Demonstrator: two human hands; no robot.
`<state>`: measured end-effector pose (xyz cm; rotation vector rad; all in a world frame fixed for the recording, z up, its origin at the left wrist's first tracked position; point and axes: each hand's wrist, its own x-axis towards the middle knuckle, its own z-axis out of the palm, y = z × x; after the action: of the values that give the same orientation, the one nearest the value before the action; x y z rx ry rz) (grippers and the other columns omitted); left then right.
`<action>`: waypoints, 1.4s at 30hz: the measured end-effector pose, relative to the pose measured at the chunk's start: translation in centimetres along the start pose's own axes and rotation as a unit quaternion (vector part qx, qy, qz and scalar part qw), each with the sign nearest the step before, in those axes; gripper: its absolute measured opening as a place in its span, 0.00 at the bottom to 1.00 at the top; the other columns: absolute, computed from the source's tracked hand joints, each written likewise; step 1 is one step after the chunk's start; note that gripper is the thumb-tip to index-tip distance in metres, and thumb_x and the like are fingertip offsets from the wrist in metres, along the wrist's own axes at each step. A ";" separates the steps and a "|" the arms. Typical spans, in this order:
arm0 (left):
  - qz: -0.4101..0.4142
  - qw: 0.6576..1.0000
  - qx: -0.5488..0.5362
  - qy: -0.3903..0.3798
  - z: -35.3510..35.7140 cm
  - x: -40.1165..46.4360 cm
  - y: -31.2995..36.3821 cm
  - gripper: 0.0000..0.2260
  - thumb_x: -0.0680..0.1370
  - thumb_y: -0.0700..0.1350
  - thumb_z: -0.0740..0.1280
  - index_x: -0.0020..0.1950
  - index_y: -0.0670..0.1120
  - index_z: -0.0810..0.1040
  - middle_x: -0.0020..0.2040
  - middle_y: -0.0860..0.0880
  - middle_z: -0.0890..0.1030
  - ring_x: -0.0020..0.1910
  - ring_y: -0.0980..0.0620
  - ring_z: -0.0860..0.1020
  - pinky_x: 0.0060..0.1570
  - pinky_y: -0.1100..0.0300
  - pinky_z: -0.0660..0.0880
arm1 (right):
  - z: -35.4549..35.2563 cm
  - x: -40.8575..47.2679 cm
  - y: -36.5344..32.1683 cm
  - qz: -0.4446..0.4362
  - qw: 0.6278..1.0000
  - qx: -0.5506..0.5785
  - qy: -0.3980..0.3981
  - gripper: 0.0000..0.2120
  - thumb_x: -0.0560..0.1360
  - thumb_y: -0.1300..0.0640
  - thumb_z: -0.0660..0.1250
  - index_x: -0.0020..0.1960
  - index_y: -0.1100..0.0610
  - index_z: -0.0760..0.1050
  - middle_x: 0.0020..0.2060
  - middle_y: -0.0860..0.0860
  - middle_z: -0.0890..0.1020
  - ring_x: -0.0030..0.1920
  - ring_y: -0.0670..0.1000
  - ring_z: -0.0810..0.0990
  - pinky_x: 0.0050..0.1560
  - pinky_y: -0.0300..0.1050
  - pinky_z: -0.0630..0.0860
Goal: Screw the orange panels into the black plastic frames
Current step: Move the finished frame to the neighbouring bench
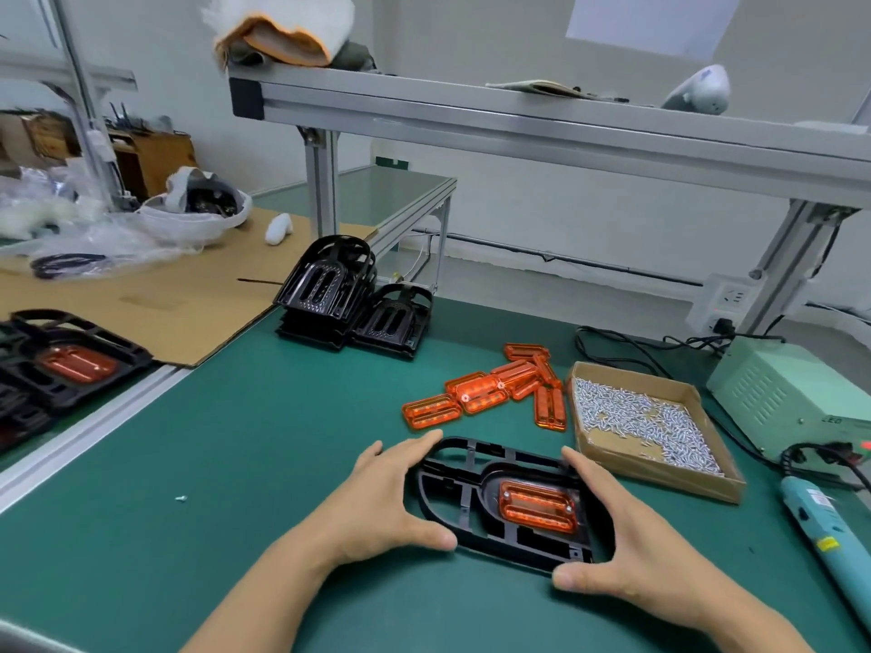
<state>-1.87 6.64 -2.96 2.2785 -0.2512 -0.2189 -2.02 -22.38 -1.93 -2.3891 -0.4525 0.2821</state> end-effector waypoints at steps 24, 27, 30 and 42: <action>-0.084 0.979 -0.021 0.182 -12.1 -11.3 -8.9 0.48 0.57 0.62 0.76 0.73 0.65 0.58 0.70 0.69 0.64 0.70 0.67 0.62 0.69 0.64 0.59 | 8.9 12.5 -12.8 -0.204 0.975 -0.033 -0.083 0.56 0.54 0.25 0.72 0.73 0.32 0.43 0.73 0.29 0.52 0.73 0.31 0.50 0.70 0.31 0.51; -0.094 0.974 -0.042 0.200 -13.5 -13.1 -10.2 0.47 0.58 0.59 0.78 0.73 0.64 0.59 0.67 0.72 0.65 0.64 0.76 0.64 0.61 0.77 0.61 | 10.6 13.8 -14.9 -0.225 0.969 -0.031 -0.094 0.60 0.53 0.22 0.70 0.76 0.36 0.45 0.74 0.32 0.52 0.75 0.34 0.50 0.72 0.34 0.52; -0.113 0.965 -0.057 0.231 -14.9 -14.6 -11.4 0.44 0.58 0.58 0.78 0.70 0.69 0.61 0.64 0.76 0.65 0.65 0.76 0.63 0.58 0.80 0.60 | 12.0 14.8 -17.2 -0.237 0.965 -0.022 -0.108 0.59 0.52 0.23 0.70 0.75 0.34 0.44 0.75 0.33 0.52 0.76 0.39 0.49 0.75 0.42 0.53; -0.091 0.837 -0.305 0.445 -17.9 -16.6 -14.7 0.31 0.72 0.38 0.73 0.72 0.52 0.67 0.68 0.58 0.71 0.60 0.62 0.76 0.51 0.69 0.75 | 17.9 18.3 -25.4 -0.238 0.964 0.091 -0.078 0.59 0.56 0.32 0.74 0.79 0.45 0.49 0.72 0.36 0.61 0.76 0.45 0.55 0.74 0.45 0.57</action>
<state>-11.98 33.21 -1.03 1.5426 0.4690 0.5944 2.84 13.30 0.02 -2.0132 -1.0069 0.2774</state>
